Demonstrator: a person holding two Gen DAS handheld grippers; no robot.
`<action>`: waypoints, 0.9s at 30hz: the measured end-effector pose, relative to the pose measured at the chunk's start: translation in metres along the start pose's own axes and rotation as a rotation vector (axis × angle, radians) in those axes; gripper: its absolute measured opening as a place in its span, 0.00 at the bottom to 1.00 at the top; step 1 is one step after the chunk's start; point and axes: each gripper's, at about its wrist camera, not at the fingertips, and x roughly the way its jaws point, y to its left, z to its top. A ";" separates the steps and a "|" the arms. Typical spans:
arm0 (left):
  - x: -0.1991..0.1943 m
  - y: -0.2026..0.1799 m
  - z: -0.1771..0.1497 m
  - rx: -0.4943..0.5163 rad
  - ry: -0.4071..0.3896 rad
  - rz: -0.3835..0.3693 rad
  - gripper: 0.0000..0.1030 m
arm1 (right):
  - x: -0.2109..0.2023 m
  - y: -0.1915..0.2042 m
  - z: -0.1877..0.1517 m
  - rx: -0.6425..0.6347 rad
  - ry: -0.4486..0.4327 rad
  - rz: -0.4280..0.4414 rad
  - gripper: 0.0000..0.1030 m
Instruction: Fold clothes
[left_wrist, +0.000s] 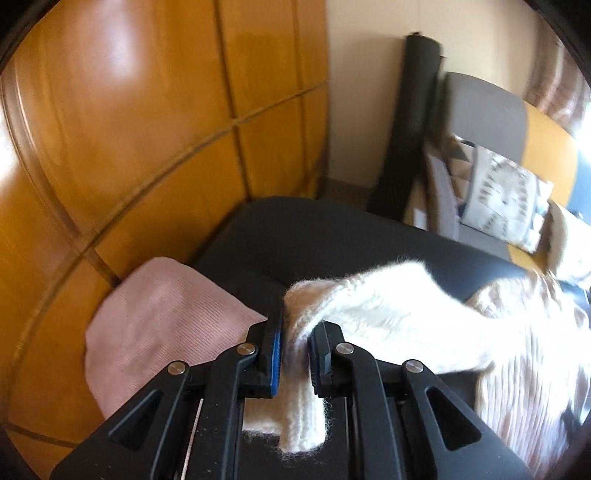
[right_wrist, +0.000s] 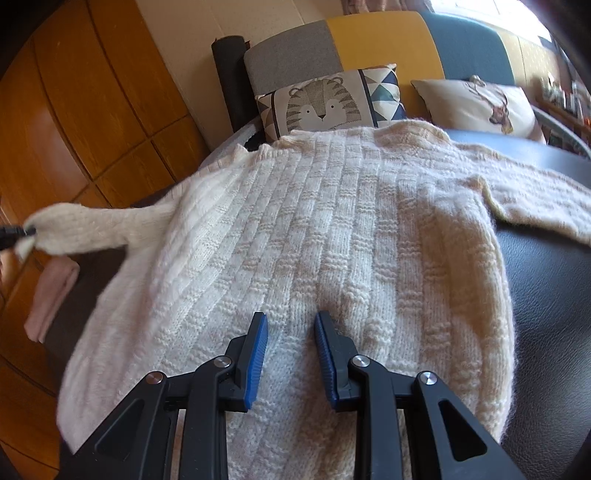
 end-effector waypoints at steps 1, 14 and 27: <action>0.008 0.004 0.003 -0.009 0.010 0.002 0.12 | 0.000 0.000 0.000 0.000 0.000 0.000 0.26; 0.090 -0.019 -0.014 0.112 0.261 0.109 0.14 | -0.001 -0.017 -0.002 0.051 -0.008 0.065 0.26; 0.100 0.057 -0.010 -0.038 0.354 0.357 0.46 | -0.001 -0.020 -0.002 0.064 -0.011 0.080 0.26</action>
